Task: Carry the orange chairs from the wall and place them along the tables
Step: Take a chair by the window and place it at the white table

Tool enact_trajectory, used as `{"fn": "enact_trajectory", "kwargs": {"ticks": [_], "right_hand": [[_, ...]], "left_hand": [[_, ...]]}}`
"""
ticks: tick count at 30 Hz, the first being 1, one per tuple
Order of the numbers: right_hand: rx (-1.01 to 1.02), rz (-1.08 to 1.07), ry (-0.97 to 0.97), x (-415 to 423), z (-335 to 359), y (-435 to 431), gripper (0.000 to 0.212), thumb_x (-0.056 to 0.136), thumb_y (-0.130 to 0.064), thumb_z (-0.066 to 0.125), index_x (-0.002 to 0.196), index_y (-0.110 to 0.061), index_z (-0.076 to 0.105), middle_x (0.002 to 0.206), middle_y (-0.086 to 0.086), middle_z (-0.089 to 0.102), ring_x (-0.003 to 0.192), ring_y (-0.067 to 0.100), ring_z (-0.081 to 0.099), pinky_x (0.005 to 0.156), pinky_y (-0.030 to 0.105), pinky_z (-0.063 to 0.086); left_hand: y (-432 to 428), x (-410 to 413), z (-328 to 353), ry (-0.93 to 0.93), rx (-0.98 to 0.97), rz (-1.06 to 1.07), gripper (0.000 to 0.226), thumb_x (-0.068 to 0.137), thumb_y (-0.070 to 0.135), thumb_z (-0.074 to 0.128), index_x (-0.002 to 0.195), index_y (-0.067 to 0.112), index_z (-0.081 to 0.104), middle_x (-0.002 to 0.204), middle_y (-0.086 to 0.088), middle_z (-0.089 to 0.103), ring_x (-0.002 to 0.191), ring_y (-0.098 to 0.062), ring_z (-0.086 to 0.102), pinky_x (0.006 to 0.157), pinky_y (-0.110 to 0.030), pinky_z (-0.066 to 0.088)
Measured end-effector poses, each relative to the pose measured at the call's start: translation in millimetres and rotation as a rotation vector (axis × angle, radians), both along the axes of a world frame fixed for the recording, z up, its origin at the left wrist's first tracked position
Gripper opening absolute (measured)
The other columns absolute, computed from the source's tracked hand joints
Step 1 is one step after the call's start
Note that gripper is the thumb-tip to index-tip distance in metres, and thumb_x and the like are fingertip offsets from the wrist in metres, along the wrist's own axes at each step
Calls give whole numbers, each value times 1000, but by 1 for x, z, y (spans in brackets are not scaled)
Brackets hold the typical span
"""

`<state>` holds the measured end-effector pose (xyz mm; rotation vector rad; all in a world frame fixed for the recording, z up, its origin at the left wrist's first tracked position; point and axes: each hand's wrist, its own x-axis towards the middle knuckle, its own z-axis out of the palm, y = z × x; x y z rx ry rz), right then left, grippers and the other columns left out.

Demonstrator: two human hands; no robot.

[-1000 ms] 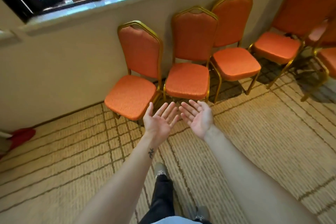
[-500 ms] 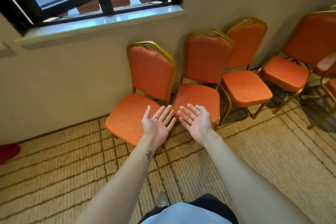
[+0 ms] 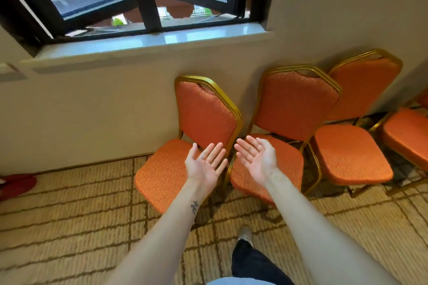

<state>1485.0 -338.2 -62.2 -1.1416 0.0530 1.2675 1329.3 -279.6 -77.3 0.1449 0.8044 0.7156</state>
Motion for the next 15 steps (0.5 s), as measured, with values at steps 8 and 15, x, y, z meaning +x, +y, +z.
{"fn": "enact_trajectory", "kwargs": {"ticks": [8, 15], "right_hand": [[-17, 155, -51, 59, -10, 105, 44, 103, -29, 38, 138, -8, 55, 123, 10, 71, 122, 25, 62, 112, 44, 43], [-8, 206, -147, 63, -1, 168, 42, 103, -27, 38, 137, -7, 55, 131, 12, 66, 128, 24, 57, 117, 42, 37]], "left_hand": [[81, 62, 6, 48, 13, 119, 58, 104, 49, 39, 141, 7, 53, 128, -14, 69, 124, -32, 62, 114, -51, 40], [135, 74, 7, 83, 15, 116, 57, 104, 48, 38, 140, 7, 55, 132, -14, 67, 125, -31, 61, 114, -51, 41]]}}
